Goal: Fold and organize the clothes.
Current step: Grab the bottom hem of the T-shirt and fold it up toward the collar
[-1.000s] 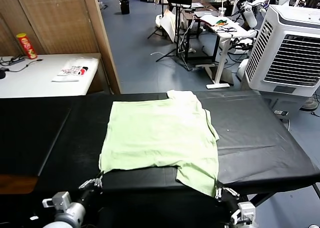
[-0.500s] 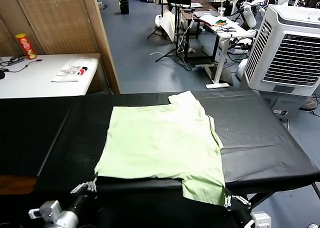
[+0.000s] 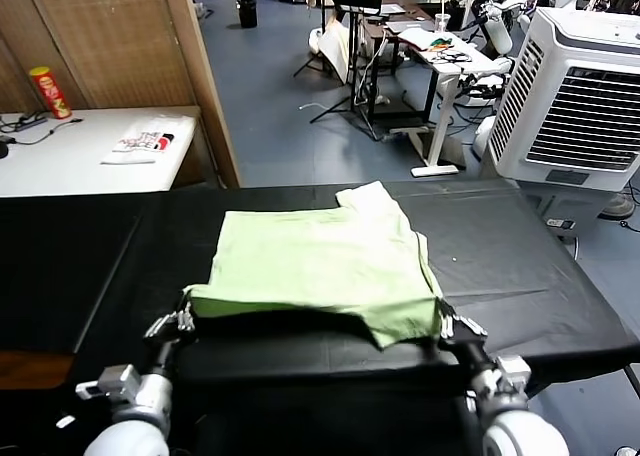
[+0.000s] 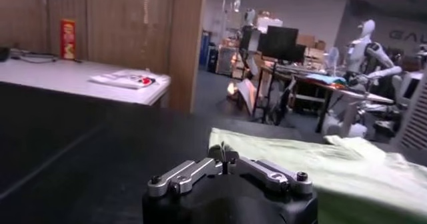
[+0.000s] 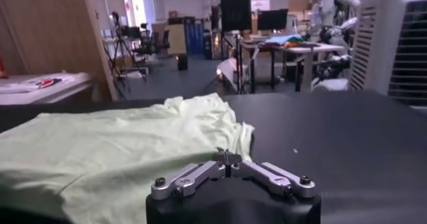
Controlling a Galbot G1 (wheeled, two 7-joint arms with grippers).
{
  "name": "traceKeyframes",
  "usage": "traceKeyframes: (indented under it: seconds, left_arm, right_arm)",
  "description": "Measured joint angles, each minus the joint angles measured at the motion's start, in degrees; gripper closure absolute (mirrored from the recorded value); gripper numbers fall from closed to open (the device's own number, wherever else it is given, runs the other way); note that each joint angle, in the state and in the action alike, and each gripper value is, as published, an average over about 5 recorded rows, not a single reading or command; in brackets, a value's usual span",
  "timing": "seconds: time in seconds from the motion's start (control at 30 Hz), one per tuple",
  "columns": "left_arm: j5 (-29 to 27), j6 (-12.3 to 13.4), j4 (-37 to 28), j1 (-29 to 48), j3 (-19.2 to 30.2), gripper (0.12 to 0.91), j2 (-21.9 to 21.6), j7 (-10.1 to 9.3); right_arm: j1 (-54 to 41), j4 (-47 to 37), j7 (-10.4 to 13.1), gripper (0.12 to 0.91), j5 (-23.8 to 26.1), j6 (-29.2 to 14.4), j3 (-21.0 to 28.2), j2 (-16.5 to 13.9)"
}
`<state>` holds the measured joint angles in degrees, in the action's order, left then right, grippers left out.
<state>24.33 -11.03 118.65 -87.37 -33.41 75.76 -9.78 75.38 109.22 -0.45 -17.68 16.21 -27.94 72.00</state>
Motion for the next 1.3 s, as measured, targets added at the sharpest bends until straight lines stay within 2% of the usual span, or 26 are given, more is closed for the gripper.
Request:
traceKeyframes:
  seconds: [0.37, 0.6, 0.7, 0.8, 0.9, 0.97, 1.07, 1.2, 1.3]
  left_arm:
    - [-3.09, -0.36, -5.77, 5.22, 1.12, 0.905, -1.6, 0.47]
    - [-4.9, -0.24, -8.65, 6.75, 1.44, 0.905, -2.06, 0.67]
    - [-4.91, -0.89, -9.21, 7.34, 1.56, 0.905, -2.17, 0.78]
    - [-4.9, -1.77, -9.29, 7.98, 1.72, 0.889, -2.16, 1.03]
    - [-4.88, -2.25, -9.13, 8.19, 1.85, 0.781, -2.1, 1.15]
    - [-4.86, -2.45, -8.85, 7.94, 1.83, 0.665, -2.15, 1.15]
    - [-4.8, -2.53, -8.32, 7.27, 1.62, 0.497, -2.48, 1.17]
    - [-4.56, -2.61, -7.57, 5.99, 1.43, 0.302, -3.07, 1.58]
    - [-4.47, -3.21, -6.92, 4.8, 1.43, 0.242, -3.43, 2.41]
  right_arm:
    - [-9.52, -10.22, -0.41, 0.903, 0.36, -0.33, 4.43, -2.26]
    - [-12.98, -12.91, -1.33, 0.891, 0.14, -1.97, 5.62, -2.63]
    - [-13.21, -12.61, -1.58, 0.796, 0.2, -2.77, 5.46, -2.95]
    - [-12.73, -11.76, -1.93, 0.633, 0.41, -2.18, 4.96, -3.5]
    - [-11.25, -9.93, -1.89, 0.466, 0.48, -0.61, 4.27, -4.12]
    - [-9.62, -7.97, -1.66, 0.356, 0.46, 0.34, 3.65, -4.54]
    - [-6.49, -4.34, -1.54, 0.255, 0.87, 1.28, 2.68, -5.12]
    - [-2.13, -0.05, -1.61, 0.23, 2.95, 1.87, 1.79, -5.62]
    - [0.61, 1.58, -1.62, 0.228, 4.2, 2.04, 1.52, -5.73]
